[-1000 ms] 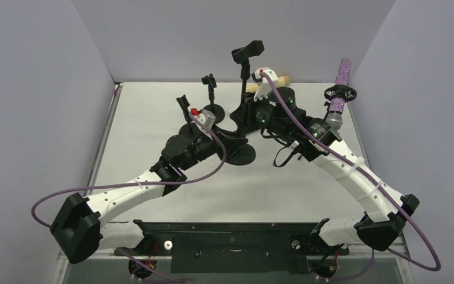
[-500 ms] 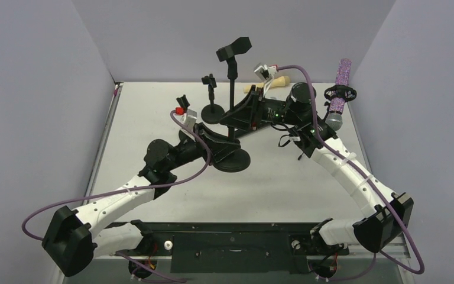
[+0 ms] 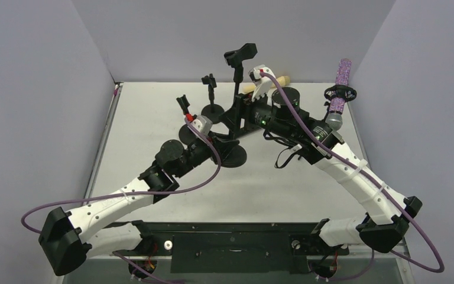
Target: Remove the microphone from the stand
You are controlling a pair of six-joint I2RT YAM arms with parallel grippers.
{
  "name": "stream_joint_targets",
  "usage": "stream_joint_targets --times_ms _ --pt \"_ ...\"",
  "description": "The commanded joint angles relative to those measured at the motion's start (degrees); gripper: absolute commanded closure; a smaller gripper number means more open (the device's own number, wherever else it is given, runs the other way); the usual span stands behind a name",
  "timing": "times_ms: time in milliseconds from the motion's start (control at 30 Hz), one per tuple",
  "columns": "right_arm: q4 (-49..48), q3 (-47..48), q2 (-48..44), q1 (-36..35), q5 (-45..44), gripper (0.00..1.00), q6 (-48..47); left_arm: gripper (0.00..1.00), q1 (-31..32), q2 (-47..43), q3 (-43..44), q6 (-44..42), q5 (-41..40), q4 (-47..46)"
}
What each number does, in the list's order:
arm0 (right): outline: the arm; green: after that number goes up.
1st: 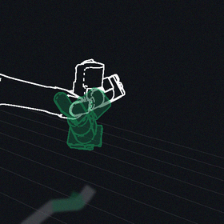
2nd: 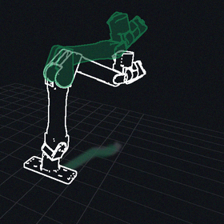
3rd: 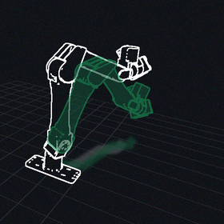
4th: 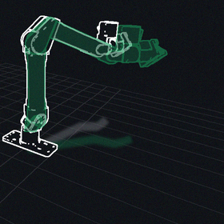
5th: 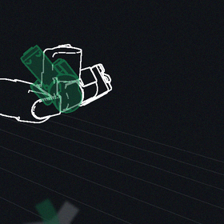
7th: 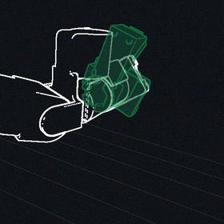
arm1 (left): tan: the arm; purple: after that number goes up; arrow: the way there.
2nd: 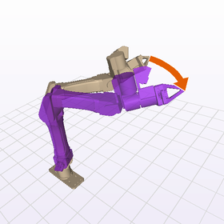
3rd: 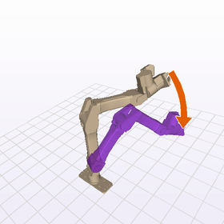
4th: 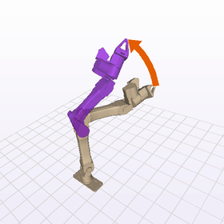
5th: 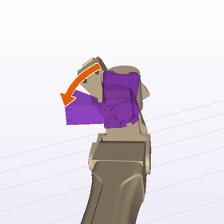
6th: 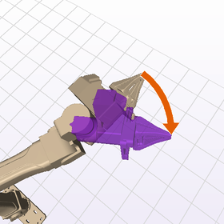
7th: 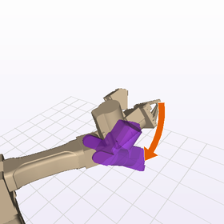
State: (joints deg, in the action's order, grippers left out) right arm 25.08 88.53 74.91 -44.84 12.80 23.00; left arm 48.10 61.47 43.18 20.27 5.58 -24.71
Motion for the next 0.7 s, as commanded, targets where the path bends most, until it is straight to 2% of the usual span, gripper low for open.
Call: stream_joint_targets --times_ms 0,100,200,400,433,533,667 --pt "8.7 6.9 3.0 -3.2 -16.1 0.49 -1.1 1.0 1.7 0.2 5.2 -5.4 -8.2 -4.0" --pt "11.2 9.2 4.6 -5.6 -21.6 0.52 -1.8 1.0 2.1 0.6 5.8 -5.9 -8.9 -4.1" --pt "11.7 10.0 5.3 -6.3 -22.2 0.57 -1.8 1.0 2.3 0.8 6.0 -6.1 -9.4 -4.2" --pt "12.0 10.1 6.0 -6.3 -22.0 0.59 -2.2 1.0 2.4 0.3 5.8 -5.6 -9.3 -4.6" --pt "11.9 10.1 6.0 -6.3 -21.9 0.61 -2.4 1.0 2.4 0.1 5.9 -5.5 -8.9 -4.6" --pt "11.4 10.0 5.6 -6.2 -21.8 0.77 -2.9 1.0 2.4 0.0 6.0 -5.5 -8.0 -4.1" --pt "10.2 9.6 4.8 -5.2 -19.0 0.87 -4.1 1.0 2.3 -0.4 5.8 -4.9 -5.1 -3.6"
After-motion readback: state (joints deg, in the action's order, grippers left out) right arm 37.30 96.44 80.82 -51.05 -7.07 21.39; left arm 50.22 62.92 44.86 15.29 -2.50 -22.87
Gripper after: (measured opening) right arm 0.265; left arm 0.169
